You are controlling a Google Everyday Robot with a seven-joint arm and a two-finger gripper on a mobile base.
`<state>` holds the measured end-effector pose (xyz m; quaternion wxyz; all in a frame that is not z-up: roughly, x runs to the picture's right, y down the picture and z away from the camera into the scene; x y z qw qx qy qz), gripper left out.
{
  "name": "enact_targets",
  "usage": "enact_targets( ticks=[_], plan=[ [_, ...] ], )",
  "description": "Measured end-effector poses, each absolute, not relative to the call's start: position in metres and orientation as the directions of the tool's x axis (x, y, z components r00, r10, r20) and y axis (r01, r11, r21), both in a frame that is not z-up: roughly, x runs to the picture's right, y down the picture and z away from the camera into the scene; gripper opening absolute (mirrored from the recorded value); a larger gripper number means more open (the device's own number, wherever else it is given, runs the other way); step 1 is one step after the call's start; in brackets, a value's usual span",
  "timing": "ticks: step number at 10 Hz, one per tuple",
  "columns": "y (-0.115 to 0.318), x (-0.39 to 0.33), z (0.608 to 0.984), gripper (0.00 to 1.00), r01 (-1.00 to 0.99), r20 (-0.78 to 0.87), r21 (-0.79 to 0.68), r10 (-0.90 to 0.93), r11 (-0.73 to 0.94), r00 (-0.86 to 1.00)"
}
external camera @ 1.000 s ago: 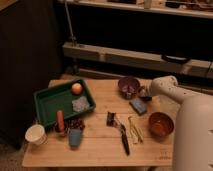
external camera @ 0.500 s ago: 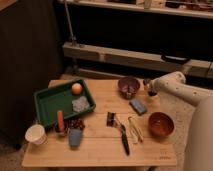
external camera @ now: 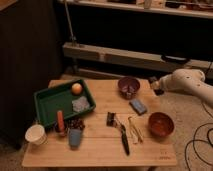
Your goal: Place eraser in red bowl
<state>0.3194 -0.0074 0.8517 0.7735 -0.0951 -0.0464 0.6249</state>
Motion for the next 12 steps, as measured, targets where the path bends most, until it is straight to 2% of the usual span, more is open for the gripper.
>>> enact_targets(
  ticks=[3,5,12],
  plan=[
    [0.047,0.33,0.812,0.08,-0.948,-0.044,-0.253,0.976,0.194,0.211],
    [0.068,0.337,0.793,0.08,-0.949,-0.028,-0.234,0.975,0.209,0.222],
    [0.111,0.34,0.771,0.08,-0.943,-0.031,-0.263,0.975,0.204,0.219]
  ],
)
